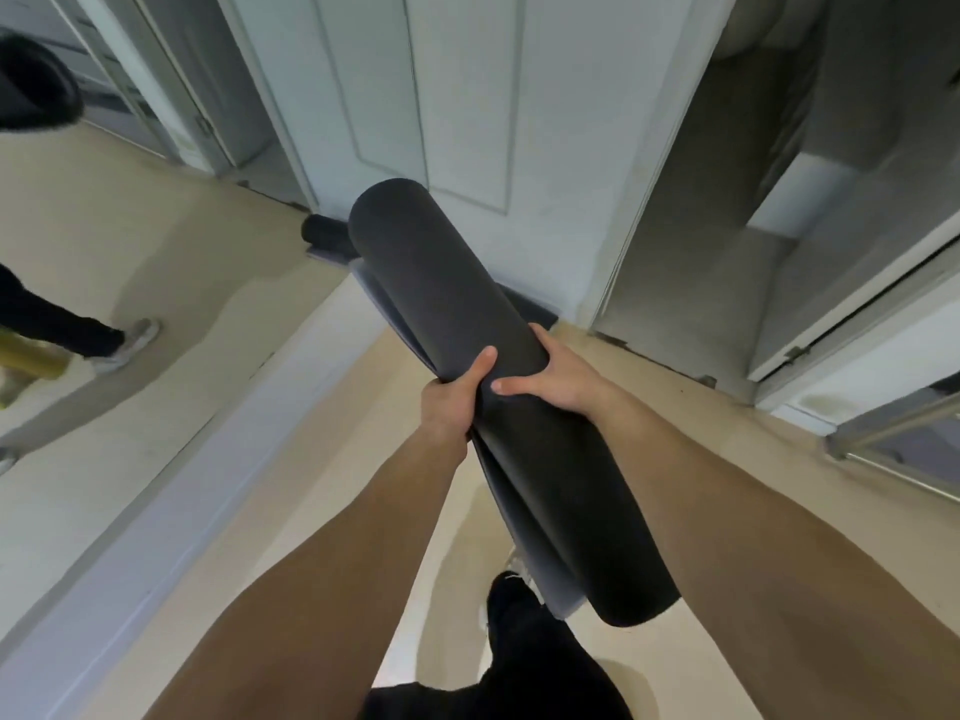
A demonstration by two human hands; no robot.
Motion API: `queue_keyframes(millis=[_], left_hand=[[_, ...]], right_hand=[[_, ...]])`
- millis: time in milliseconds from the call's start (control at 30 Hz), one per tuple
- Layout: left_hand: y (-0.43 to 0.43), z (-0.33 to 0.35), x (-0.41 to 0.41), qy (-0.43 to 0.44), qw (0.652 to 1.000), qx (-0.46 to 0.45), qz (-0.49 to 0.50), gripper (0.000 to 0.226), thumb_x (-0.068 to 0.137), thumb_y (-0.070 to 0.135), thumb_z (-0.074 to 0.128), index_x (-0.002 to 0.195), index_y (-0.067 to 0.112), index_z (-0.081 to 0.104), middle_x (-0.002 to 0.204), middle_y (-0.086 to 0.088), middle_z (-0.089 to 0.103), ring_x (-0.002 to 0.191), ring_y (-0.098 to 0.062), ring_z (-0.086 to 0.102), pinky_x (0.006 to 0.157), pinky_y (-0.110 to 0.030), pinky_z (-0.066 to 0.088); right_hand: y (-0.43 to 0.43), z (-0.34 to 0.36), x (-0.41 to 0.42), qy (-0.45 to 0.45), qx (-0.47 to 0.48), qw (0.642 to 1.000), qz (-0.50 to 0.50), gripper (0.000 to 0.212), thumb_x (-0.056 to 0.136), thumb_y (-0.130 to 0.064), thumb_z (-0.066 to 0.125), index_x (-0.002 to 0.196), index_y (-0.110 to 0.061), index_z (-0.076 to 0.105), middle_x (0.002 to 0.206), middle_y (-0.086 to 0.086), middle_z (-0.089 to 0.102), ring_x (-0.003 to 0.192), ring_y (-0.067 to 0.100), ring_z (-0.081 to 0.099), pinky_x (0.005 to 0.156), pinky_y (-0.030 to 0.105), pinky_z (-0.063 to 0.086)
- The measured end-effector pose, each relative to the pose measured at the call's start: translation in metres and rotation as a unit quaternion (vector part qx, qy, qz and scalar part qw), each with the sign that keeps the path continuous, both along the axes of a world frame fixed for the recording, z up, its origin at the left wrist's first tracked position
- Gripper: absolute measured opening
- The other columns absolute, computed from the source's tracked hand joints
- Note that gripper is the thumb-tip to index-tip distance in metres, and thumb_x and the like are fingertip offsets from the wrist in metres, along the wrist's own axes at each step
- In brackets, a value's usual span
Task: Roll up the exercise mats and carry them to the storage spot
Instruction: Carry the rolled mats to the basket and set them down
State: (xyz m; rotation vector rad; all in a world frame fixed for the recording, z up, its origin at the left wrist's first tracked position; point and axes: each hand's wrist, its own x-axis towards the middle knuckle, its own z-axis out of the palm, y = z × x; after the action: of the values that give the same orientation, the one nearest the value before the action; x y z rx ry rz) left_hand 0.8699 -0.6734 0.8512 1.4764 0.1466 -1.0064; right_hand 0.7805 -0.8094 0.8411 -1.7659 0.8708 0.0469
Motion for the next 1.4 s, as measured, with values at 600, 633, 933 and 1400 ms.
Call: queue_keyframes(millis=[600, 633, 933, 1400], left_hand=[[-0.329, -0.308, 0.251, 0.113, 0.978, 0.119, 0.129, 0.063, 0.069, 0.044, 0.092, 0.121, 0.017, 0.066, 0.108, 0.003, 0.075, 0.097, -0.017, 0.072, 0.084, -0.035, 0.061], [-0.341, -0.339, 0.265, 0.116, 0.976, 0.126, 0.137, 0.059, 0.07, 0.042, 0.091, 0.118, 0.018, 0.067, 0.108, 0.003, 0.075, 0.096, -0.016, 0.072, 0.081, -0.032, 0.06], [-0.441, -0.643, 0.354, 0.117, 0.958, 0.13, 0.226, 0.05, 0.073, 0.036, 0.09, 0.116, 0.024, 0.068, 0.106, 0.008, 0.076, 0.094, -0.01, 0.072, 0.073, -0.024, 0.057], [-0.53, -0.848, 0.435, 0.025, 0.945, 0.136, 0.295, 0.052, 0.075, 0.042, 0.088, 0.118, 0.021, 0.067, 0.106, 0.006, 0.075, 0.097, -0.015, 0.072, 0.089, -0.035, 0.06]], right_hand=[[-0.345, -0.297, 0.276, 0.154, 0.072, 0.978, 0.122, 0.12, 0.065, -0.047, 0.094, 0.158, -0.036, 0.018, 0.129, -0.013, 0.05, 0.113, 0.013, 0.055, 0.103, 0.035, 0.048], [-0.359, -0.329, 0.291, 0.158, 0.075, 0.976, 0.133, 0.12, 0.063, -0.049, 0.094, 0.157, -0.037, 0.02, 0.131, -0.013, 0.051, 0.114, 0.013, 0.056, 0.104, 0.038, 0.049], [-0.459, -0.633, 0.408, 0.153, 0.063, 0.966, 0.199, 0.109, 0.069, -0.038, 0.093, 0.155, -0.038, 0.026, 0.133, -0.014, 0.05, 0.118, 0.009, 0.051, 0.1, 0.031, 0.046], [-0.52, -0.819, 0.496, 0.157, -0.144, 0.933, 0.29, 0.091, 0.095, -0.052, 0.06, 0.161, -0.042, -0.002, 0.168, 0.001, 0.019, 0.145, 0.03, 0.038, 0.11, 0.047, 0.038]])
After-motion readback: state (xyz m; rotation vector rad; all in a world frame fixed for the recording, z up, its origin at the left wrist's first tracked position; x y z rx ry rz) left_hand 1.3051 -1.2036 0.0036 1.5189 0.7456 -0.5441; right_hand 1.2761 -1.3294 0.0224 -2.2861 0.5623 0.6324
